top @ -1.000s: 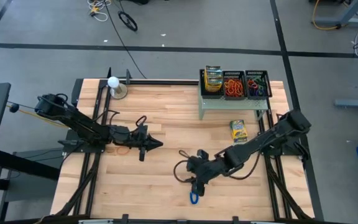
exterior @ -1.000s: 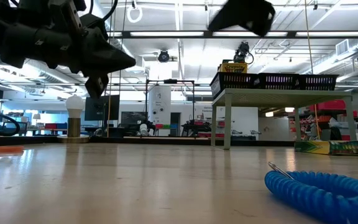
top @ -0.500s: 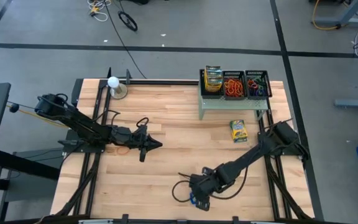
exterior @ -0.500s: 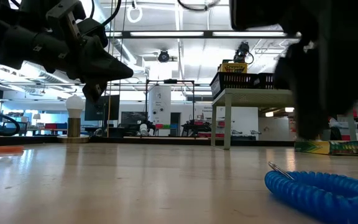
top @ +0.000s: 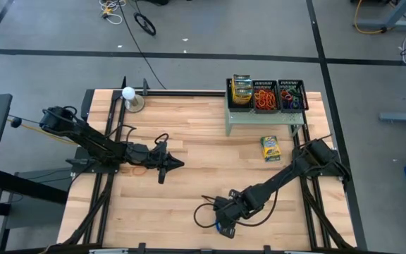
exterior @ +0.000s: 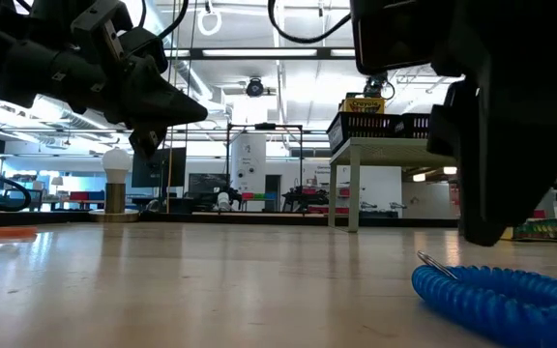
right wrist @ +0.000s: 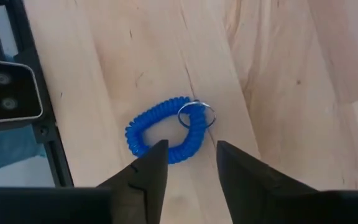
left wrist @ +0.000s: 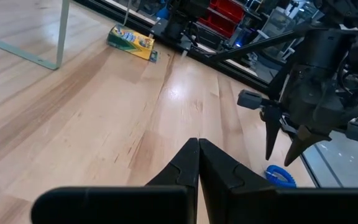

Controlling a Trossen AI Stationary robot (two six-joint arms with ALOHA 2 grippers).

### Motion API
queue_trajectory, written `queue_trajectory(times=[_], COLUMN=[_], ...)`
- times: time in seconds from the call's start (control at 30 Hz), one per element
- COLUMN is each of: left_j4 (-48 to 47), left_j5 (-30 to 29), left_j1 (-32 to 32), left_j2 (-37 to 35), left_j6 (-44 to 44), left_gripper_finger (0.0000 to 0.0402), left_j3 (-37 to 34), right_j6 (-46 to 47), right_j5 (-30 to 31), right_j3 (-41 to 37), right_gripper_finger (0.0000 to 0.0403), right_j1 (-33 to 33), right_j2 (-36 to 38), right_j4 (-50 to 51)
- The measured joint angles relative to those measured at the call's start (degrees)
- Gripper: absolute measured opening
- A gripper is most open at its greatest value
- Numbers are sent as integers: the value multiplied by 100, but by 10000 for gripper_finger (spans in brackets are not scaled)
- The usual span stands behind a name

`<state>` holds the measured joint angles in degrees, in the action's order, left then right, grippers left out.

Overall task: Pick & Place Office Desk Supplies
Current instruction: Put the blue spring keychain into the right black basket on the shelf

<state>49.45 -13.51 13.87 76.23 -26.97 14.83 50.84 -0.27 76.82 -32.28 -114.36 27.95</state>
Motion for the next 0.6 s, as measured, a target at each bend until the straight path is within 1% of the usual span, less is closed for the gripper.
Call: queue_trajectory(times=[0.13, 0.33, 0.43, 0.53, 0.6], left_j4=[0, -4, -38, -60, -102], left_j5=[-1, -1, -1, -3, -2], left_j1=[0, 0, 0, 0, 0], left_j2=[0, 0, 0, 0, 0], left_j6=[-2, -2, -2, -2, -4], left_gripper_finger=[13, 13, 13, 13, 13], left_j3=[0, 0, 0, 0, 0], right_j6=[142, 147, 191, 344, 400], right_j5=[-8, -323, -325, -322, -305], right_j3=[2, 7, 2, 2, 2], right_gripper_finger=[137, 137, 135, 123, 106], right_j1=[48, 106, 97, 99, 102], right_j2=[-38, -196, -241, -254, -266], right_j4=[-12, -156, -112, -24, -5])
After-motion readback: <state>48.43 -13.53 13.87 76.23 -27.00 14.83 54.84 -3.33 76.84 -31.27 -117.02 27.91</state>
